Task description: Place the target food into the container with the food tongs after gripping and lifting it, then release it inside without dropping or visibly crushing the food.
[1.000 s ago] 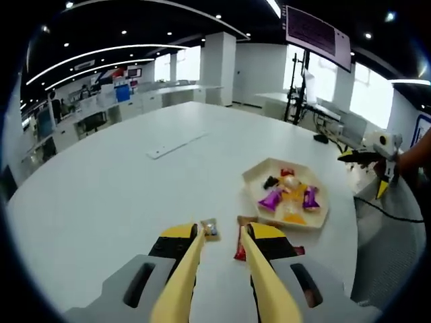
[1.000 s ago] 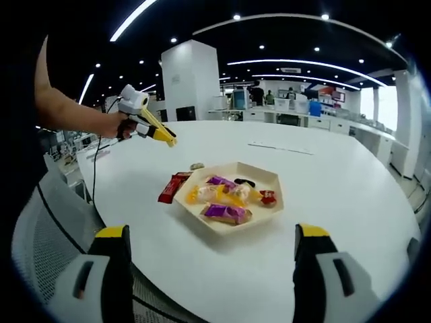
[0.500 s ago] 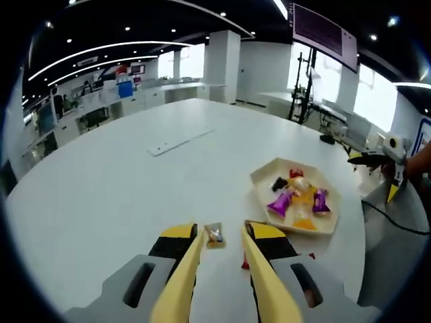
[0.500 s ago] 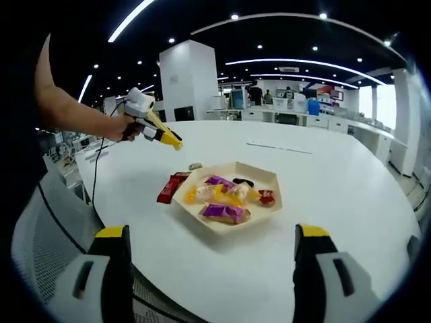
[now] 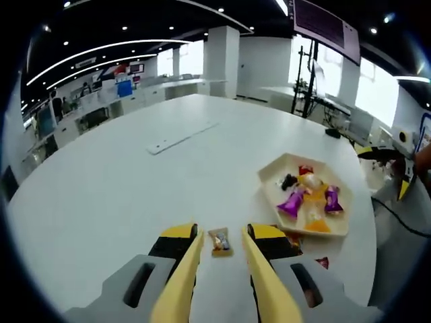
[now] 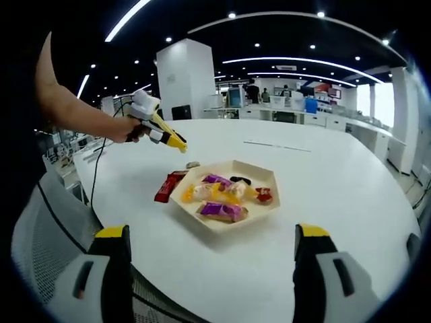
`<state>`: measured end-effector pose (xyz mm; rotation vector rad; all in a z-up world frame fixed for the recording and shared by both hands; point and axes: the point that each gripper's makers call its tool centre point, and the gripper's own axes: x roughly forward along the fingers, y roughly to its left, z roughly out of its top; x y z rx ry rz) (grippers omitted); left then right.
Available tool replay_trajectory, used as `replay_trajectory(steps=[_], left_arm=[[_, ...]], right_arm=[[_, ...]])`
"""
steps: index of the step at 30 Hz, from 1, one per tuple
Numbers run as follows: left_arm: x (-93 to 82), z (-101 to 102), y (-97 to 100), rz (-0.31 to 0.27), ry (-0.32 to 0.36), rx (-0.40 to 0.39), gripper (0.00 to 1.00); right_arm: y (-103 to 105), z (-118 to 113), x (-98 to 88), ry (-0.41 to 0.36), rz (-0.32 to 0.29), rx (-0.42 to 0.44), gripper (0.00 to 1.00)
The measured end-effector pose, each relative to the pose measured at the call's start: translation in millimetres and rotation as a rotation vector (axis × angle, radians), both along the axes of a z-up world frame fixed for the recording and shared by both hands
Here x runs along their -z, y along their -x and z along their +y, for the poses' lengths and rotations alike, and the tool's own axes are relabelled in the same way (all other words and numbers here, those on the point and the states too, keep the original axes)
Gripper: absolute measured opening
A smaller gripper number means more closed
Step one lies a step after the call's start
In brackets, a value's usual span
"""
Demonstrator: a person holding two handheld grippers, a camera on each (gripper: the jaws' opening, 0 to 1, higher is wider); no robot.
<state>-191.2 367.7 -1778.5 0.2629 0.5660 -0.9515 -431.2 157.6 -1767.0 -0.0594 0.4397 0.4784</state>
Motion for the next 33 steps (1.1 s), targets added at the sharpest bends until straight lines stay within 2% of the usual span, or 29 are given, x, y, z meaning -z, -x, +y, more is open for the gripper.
replay_trajectory(steps=[10, 17, 21, 22, 23, 24, 33], left_arm=[[22.0, -2.5, -9.9, 0.009, -0.034, -0.022, 0.26], [41.1, -5.2, -7.2, 0.036, -0.062, -0.021, 0.26], [46.6, -8.0, -7.1, 0.019, -0.065, 0.000, 0.26], [51.2, -6.0, -8.3, 0.014, -0.090, 0.001, 0.26], [51.0, -5.9, -8.1, 0.017, -0.087, -0.003, 0.25], [46.1, -8.2, -10.4, 0.018, -0.054, -0.015, 0.25], [47.6, -11.4, -9.3, 0.003, -0.088, 0.012, 0.22]], right_arm=[[0.1, -1.2, 2.0, 0.000, 0.012, 0.004, 1.00], [0.0, -2.9, 3.0, -0.002, 0.016, 0.013, 1.00], [0.4, -2.2, 3.9, -0.002, 0.019, 0.006, 1.00], [0.6, -2.2, 4.5, -0.001, 0.023, 0.004, 1.00], [1.0, -2.1, 5.1, -0.001, 0.026, 0.003, 1.00], [0.9, -2.0, 4.7, 0.000, 0.025, 0.003, 1.00], [0.3, -4.4, 4.5, -0.007, 0.023, 0.013, 1.00]])
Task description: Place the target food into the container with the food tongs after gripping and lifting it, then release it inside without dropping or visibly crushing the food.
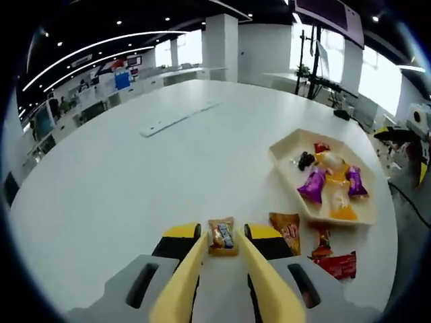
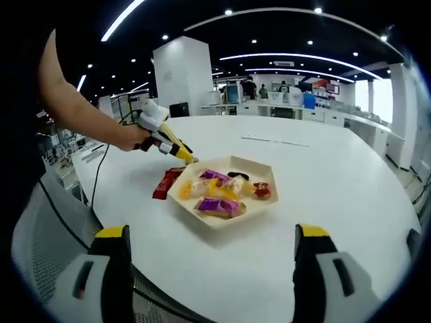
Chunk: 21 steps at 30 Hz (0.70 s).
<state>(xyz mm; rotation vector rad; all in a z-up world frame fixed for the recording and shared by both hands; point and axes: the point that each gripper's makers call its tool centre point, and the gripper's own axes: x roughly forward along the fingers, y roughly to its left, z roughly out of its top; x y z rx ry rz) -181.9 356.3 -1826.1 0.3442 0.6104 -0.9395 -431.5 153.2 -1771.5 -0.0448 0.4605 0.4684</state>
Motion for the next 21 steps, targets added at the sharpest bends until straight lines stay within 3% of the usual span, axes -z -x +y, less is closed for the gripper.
replay_trajectory(steps=[14, 21], left_arm=[[2.1, -2.9, 1.3, 0.018, -0.046, 0.017, 0.15], [2.8, -1.9, -0.8, 0.037, -0.029, 0.012, 0.14]], right_arm=[[0.0, -3.2, 2.2, 0.006, 0.005, 0.003, 1.00], [0.2, -3.1, 2.7, 0.008, 0.007, 0.002, 1.00]])
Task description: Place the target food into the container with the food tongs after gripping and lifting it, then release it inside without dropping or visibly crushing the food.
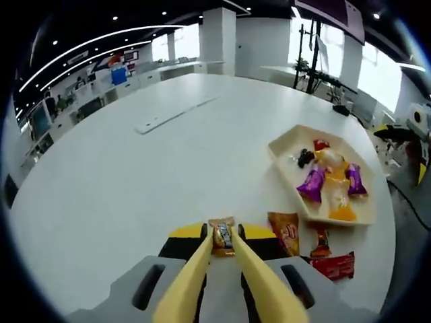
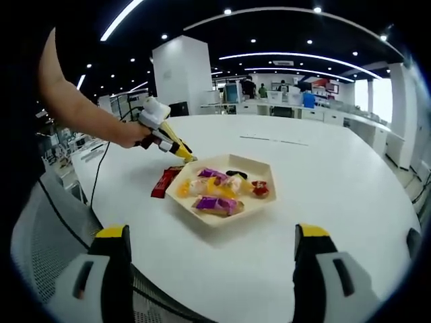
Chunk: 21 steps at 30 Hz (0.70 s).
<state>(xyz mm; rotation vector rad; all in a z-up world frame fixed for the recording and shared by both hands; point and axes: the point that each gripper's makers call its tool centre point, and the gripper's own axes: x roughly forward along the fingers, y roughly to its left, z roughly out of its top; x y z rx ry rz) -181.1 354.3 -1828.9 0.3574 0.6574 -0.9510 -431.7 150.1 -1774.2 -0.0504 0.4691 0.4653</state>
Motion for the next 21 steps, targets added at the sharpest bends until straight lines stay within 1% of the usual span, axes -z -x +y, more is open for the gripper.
replay_trajectory(steps=[3, 5, 10, 16, 19, 21], left_arm=[[-0.9, -0.6, 4.3, 0.016, 0.010, 0.020, 0.14], [-1.0, 1.4, 5.8, 0.002, -0.003, 0.035, 0.14], [-11.9, 2.6, 3.8, -0.013, 0.017, 0.051, 0.15], [-20.8, 3.1, -1.9, -0.008, 0.029, 0.054, 0.15], [-27.7, 2.0, -2.2, 0.004, 0.028, 0.059, 0.15], [-33.8, 1.8, -2.3, -0.003, 0.030, 0.070, 0.15]], right_arm=[[0.2, 0.3, 0.2, 0.001, 0.001, -0.001, 1.00], [0.2, -0.1, 0.5, 0.002, 0.003, -0.001, 1.00], [0.7, 1.4, 1.0, 0.006, 0.005, -0.010, 1.00], [0.8, 0.9, 1.8, 0.010, 0.008, -0.010, 1.00], [0.4, -1.1, 1.9, 0.011, 0.006, -0.002, 1.00], [0.3, -1.3, 1.8, 0.012, 0.006, -0.001, 1.00]])
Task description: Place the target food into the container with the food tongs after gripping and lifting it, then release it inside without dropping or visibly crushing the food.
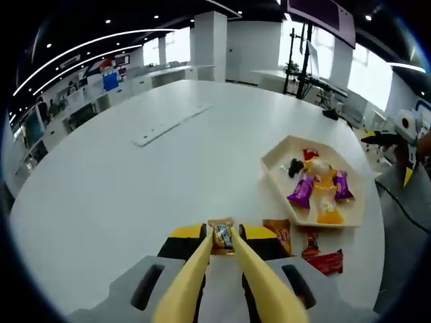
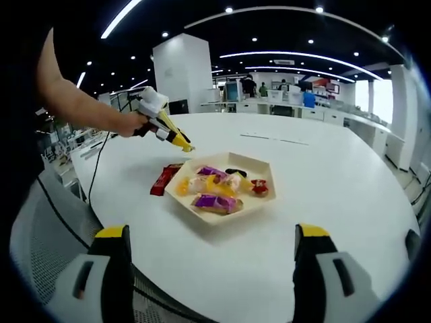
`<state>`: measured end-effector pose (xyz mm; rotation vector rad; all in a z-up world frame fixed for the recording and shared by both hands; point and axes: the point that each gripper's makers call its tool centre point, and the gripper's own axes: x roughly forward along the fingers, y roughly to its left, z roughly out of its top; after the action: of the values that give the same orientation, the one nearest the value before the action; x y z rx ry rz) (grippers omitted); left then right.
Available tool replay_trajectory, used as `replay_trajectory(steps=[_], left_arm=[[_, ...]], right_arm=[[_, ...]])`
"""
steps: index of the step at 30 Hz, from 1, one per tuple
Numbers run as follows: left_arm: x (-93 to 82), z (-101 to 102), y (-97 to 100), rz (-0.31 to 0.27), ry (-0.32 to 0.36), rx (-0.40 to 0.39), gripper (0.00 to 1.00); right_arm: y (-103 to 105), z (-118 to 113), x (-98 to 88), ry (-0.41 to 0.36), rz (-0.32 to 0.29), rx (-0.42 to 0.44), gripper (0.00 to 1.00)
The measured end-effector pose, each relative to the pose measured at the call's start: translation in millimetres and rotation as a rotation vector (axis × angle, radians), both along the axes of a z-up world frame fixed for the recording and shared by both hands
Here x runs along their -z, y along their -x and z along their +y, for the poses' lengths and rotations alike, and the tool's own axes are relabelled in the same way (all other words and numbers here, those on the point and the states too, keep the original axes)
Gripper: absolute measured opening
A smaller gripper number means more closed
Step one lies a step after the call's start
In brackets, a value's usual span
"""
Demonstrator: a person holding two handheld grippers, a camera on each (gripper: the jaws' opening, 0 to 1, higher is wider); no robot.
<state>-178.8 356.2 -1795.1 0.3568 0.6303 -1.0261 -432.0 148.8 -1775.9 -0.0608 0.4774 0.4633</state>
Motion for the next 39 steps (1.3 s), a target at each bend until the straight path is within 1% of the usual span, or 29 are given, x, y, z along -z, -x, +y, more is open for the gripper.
replay_trajectory(steps=[3, 5, 8, 9, 14, 19, 25, 28, 29, 31, 35, 39], left_arm=[[-10.0, 1.0, -4.0, -0.010, 0.003, 0.010, 0.16], [-15.1, 1.7, -5.4, -0.010, 0.005, 0.015, 0.16], [-22.6, 3.2, -7.8, -0.016, 0.007, 0.021, 0.15], [-27.6, 4.3, -9.1, -0.018, 0.012, 0.022, 0.15], [-39.0, 8.9, -13.5, -0.036, 0.013, 0.027, 0.15], [-47.2, 15.5, -17.6, -0.052, 0.011, 0.018, 0.15], [-55.3, 18.2, -18.7, -0.055, 0.017, 0.016, 0.15], [-59.9, 17.0, -17.5, -0.060, 0.021, 0.020, 0.15], [-62.1, 16.8, -18.4, -0.072, 0.022, 0.019, 0.15], [-66.3, 14.0, -18.2, -0.072, 0.041, 0.024, 0.15], [-68.7, 9.0, -15.9, -0.077, 0.040, 0.033, 0.15], [-69.2, 4.4, -11.3, -0.069, 0.036, 0.039, 0.16]], right_arm=[[0.1, 0.0, 0.5, 0.005, 0.001, -0.002, 1.00], [1.1, -3.0, 5.0, 0.037, 0.017, 0.000, 1.00], [0.4, -2.0, 2.9, 0.029, 0.006, 0.000, 1.00], [0.9, -2.2, 3.3, 0.030, 0.010, 0.000, 1.00], [0.7, -2.8, 3.6, 0.032, 0.011, 0.002, 1.00], [1.1, -2.3, 4.5, 0.039, 0.014, -0.002, 1.00], [1.0, -3.2, 4.6, 0.042, 0.013, -0.001, 1.00], [1.0, -2.9, 4.2, 0.038, 0.012, -0.001, 1.00], [1.0, -2.7, 3.9, 0.038, 0.012, -0.001, 1.00], [1.1, -2.4, 3.5, 0.034, 0.010, -0.002, 1.00], [1.1, -1.2, 2.5, 0.028, 0.006, -0.003, 1.00], [1.1, -1.5, 2.0, 0.030, 0.002, -0.003, 1.00]])
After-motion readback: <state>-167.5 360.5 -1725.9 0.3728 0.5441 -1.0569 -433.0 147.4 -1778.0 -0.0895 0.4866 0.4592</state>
